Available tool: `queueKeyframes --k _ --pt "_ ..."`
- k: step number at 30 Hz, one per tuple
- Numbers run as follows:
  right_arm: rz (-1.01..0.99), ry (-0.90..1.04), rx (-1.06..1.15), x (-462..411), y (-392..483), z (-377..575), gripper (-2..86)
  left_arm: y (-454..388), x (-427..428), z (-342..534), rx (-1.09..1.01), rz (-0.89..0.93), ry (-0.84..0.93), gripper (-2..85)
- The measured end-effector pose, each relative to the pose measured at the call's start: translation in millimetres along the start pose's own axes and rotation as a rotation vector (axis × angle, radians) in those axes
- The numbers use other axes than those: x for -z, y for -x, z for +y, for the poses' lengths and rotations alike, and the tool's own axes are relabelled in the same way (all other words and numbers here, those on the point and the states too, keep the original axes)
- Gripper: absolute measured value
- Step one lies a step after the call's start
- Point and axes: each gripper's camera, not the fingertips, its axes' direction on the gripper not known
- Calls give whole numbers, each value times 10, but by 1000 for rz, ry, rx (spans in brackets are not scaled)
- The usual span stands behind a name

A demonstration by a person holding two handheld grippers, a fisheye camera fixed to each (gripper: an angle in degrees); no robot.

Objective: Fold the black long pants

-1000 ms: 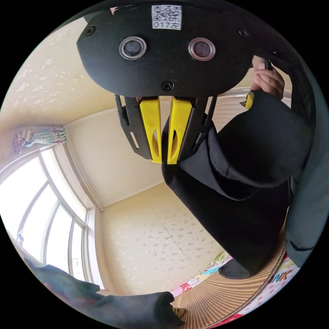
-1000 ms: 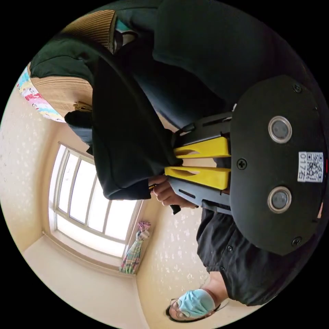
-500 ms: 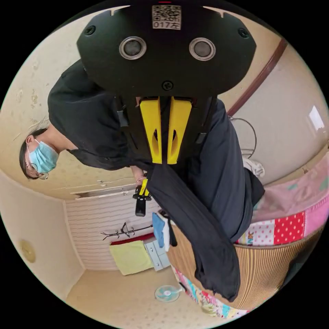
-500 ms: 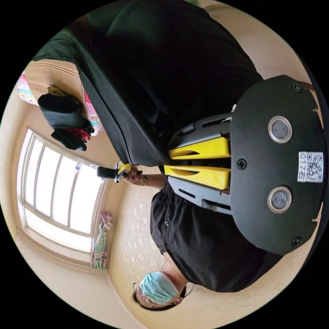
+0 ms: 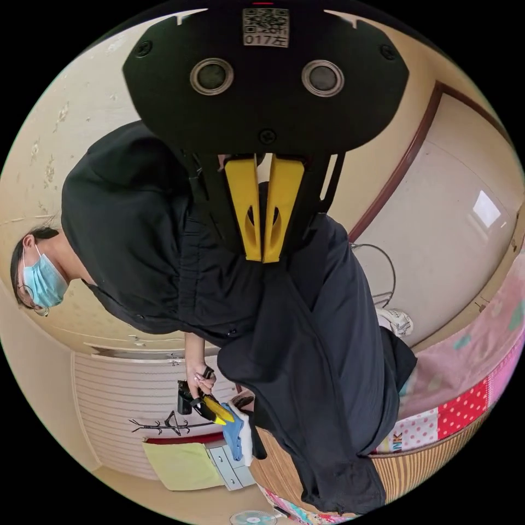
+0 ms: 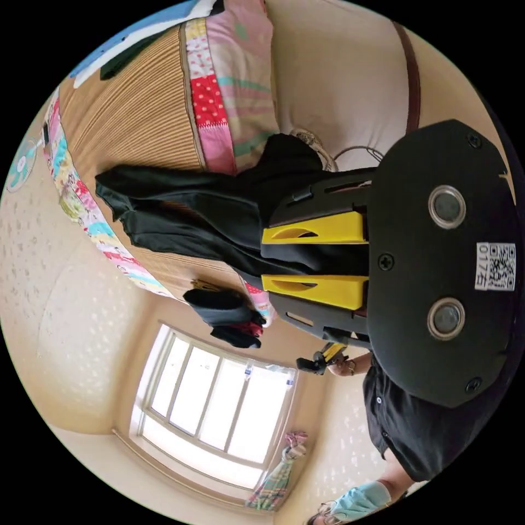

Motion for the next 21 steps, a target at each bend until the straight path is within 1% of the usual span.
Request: queueKeyframes --k 2,3,4,6,8,10,12,14,15,16,18,19,20,21 --pt "94 -61 -43 -52 -12 45 113 -30 73 -26 -1 -11 -91 -9" --pt "133 -47 -64 -171 -39 48 121 -30 112 -66 0 -1 -150 -10" --pt "142 -24 -75 -253 -62 43 123 -28 128 -90 -2 4 -177 -10" --pt "114 109 -99 -626 -178 37 114 -34 149 -207 -24 23 -250 -10" --pt "84 136 -130 -767 -271 86 78 -63 143 -301 -44 31 -280 -10" --pt "13 84 -153 -699 -355 152 53 -119 135 -377 -72 34 -312 -10" --pt "-197 -18 -109 -447 -489 241 41 -210 91 -466 -120 43 -318 -10" --pt "-334 -65 -82 -256 -672 299 38 -258 36 -525 -140 34 -297 -10" --pt "-343 -112 -96 -103 -830 361 37 -271 -3 -557 -144 26 -278 -10" --pt "-322 -141 -106 -15 -913 399 37 -272 -21 -571 -145 23 -271 -10" --pt "-113 -223 -141 284 -1188 522 40 -240 -64 -606 -140 31 -267 -10" --pt "-64 -227 -156 331 -1251 539 41 -225 -69 -613 -139 40 -271 -10" --pt "-21 -214 -181 388 -1378 550 47 -192 -76 -627 -139 64 -280 -10" --pt "-66 -177 -177 380 -1486 535 55 -159 -80 -644 -138 86 -290 -10"
